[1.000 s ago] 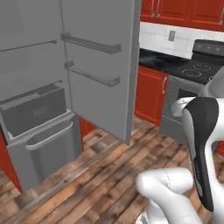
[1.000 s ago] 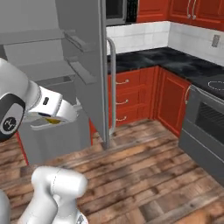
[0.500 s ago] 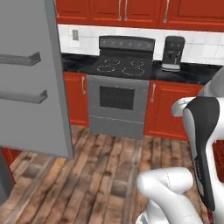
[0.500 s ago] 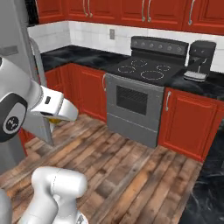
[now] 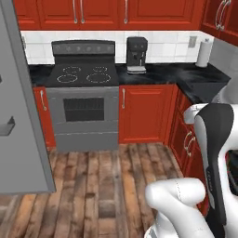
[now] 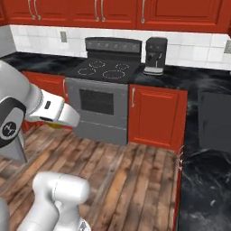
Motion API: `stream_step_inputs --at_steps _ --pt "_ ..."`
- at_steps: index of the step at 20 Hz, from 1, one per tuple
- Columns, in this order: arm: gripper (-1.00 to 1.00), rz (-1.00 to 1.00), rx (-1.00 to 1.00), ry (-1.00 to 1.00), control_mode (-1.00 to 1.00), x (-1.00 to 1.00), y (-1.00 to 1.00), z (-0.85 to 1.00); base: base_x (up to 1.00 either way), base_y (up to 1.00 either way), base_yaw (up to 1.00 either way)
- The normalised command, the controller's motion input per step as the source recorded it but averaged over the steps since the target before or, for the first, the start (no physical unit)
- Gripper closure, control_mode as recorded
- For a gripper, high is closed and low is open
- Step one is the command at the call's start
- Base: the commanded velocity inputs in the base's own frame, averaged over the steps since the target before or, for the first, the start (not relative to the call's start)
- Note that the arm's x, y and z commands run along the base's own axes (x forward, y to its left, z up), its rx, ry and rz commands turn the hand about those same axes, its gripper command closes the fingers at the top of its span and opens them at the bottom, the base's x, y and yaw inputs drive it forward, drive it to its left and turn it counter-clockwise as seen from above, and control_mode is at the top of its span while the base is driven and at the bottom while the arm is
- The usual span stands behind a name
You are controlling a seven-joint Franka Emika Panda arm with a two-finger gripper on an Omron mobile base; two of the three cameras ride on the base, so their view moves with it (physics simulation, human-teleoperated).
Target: Retrieve a lemon from the fridge and place it on the cutting board with the fish.
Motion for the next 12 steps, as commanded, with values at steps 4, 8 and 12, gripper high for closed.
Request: stream_step_inputs --at_steps 4,8,12 --pt "1.0 0.0 0.0 0.0 1.0 0.0 0.0 0.0 0.54 0.26 -0.01" --pt "1.0 0.0 0.0 0.0 1.0 0.0 0.0 0.0 0.87 0.08 0.0" --pt "1.0 0.0 0.0 0.0 1.0 0.0 0.0 0.0 0.82 -0.19 0.04"
